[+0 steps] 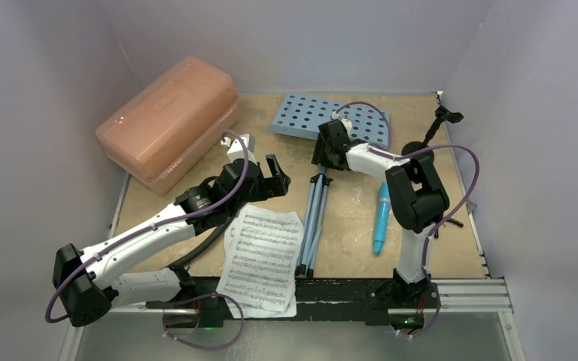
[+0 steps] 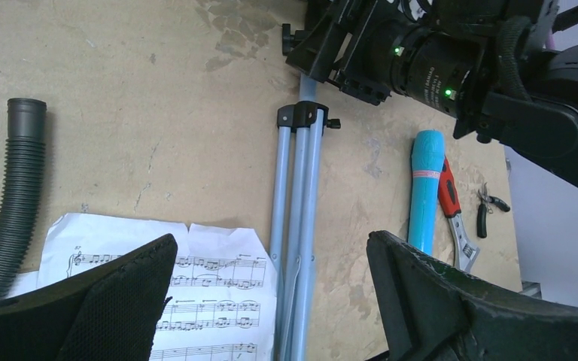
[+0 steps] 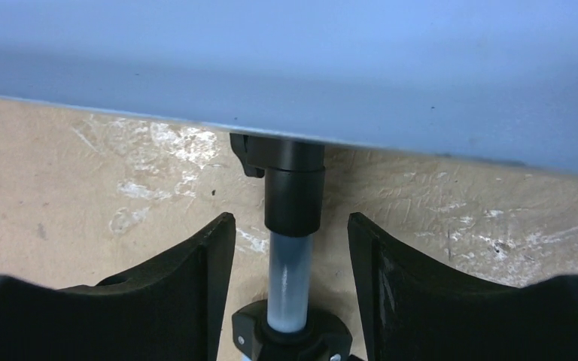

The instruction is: Set up the instrument practice props

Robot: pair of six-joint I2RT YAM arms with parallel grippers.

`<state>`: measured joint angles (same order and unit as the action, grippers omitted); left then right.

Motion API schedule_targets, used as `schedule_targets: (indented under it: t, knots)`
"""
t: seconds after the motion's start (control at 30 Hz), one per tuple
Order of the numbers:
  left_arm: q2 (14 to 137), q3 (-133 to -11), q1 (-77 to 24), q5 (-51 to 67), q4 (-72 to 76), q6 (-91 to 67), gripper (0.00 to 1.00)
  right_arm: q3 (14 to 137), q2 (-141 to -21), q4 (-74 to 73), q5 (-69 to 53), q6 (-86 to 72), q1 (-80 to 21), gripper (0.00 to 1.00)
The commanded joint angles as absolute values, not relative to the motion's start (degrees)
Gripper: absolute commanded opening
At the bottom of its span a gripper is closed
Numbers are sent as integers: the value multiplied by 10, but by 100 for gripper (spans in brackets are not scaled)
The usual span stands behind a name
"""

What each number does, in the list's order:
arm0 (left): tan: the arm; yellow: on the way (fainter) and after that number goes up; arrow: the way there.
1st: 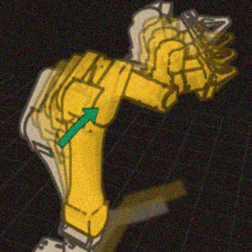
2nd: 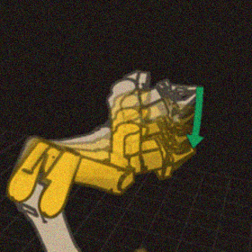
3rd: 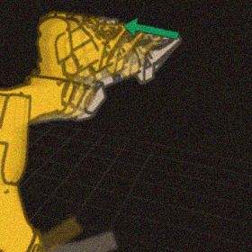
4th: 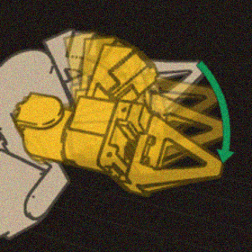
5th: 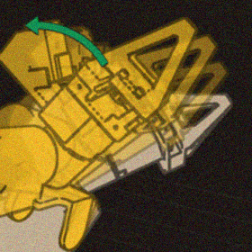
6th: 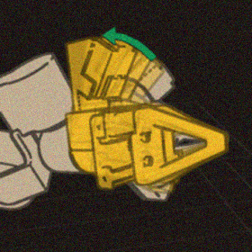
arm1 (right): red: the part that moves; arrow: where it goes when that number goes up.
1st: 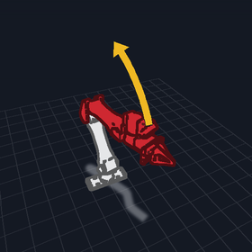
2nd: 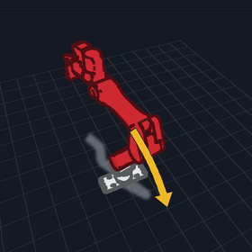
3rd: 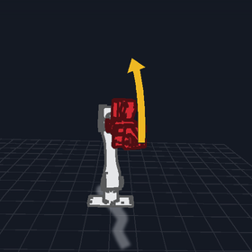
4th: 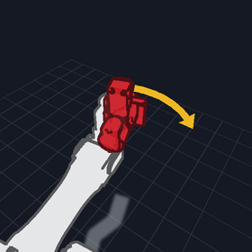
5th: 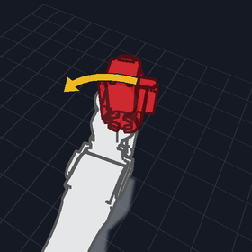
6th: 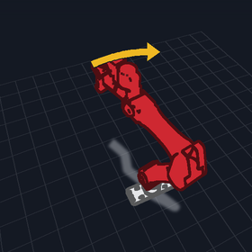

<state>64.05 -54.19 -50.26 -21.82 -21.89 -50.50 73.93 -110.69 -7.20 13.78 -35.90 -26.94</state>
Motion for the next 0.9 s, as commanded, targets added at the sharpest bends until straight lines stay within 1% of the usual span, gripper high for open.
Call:
schedule_targets:
  t: [0.0,0.2,0.3,0.37,0.5,0.53,0.6,0.7,0.77,0.87]
  knots:
    - [641,-538,-500,-210,-195,-515,96,764,-1121,-77,156,-357,-271,59]
    - [642,-536,-500,-203,-190,-513,96,765,-1137,-79,159,-345,-273,59]
    - [644,-534,-501,-187,-181,-509,96,766,-1142,-79,157,-340,-273,56]
    - [643,-530,-500,-178,-175,-502,97,773,-1147,-85,152,-334,-273,50]
    - [635,-524,-500,-176,-158,-474,97,781,-1153,-89,147,-323,-273,31]
    - [633,-522,-500,-180,-155,-466,97,783,-1157,-91,146,-321,-273,22]
    - [629,-517,-500,-194,-155,-471,99,785,-1162,-95,140,-317,-273,9]
    - [631,-526,-499,-203,-186,-482,100,785,-1166,-102,130,-305,-274,0]
    - [634,-520,-498,-195,-181,-488,99,776,-1157,-103,135,-306,-274,0]
    - [652,-508,-498,-151,-154,-487,99,745,-1126,-73,131,-303,-274,0]
